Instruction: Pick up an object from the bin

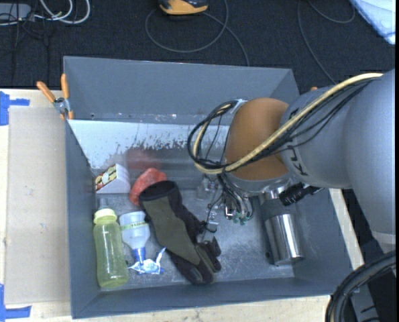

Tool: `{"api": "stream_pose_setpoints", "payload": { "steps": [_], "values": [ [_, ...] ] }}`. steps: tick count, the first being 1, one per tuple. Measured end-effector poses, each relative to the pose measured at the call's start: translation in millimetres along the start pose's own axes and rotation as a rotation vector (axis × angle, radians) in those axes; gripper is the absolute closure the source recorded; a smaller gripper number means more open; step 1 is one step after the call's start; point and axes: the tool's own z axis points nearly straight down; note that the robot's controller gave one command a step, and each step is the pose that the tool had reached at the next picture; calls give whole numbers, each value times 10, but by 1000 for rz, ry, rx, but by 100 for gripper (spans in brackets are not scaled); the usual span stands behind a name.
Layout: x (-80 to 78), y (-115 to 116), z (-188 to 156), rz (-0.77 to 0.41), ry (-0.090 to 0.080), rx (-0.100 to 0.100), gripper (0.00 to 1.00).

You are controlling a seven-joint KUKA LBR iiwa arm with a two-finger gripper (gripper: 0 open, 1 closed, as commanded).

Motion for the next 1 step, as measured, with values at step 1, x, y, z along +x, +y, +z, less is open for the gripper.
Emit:
{"api": "stream_pose_setpoints", "payload": {
  "steps": [1],
  "values": [
    [41, 273, 330, 121, 7, 2, 0]
  ]
}}
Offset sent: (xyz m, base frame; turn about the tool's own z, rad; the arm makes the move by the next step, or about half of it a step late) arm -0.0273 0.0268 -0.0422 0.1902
